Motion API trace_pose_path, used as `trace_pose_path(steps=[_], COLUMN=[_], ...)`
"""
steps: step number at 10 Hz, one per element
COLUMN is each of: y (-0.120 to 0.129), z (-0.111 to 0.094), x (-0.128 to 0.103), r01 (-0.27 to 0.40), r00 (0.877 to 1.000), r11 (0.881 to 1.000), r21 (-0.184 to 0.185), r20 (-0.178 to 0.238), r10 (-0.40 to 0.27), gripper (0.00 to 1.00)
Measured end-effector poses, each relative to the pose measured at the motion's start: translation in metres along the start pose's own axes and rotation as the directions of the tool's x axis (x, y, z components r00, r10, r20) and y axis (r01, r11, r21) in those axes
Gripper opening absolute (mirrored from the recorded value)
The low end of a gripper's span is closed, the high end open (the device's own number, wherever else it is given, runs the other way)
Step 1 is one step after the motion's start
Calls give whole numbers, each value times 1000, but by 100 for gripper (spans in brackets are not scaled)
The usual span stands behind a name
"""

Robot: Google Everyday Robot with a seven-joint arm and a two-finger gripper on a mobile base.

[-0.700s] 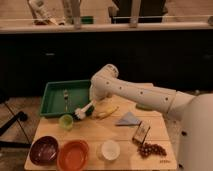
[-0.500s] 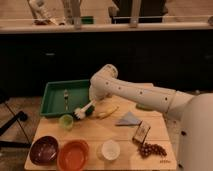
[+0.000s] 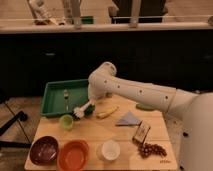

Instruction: Wipe tray with brush

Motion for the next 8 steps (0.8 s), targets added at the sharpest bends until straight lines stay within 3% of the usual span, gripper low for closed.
trace_pose_path(steps=[4,8], y=[-6,-27], z=[-15,-44], x=[-15,-30], r01=[28,58], r00=[999,997], r11=[1000,996], r21=[11,70], r20=[26,48], r10=[-29,-62], gripper=[0,0])
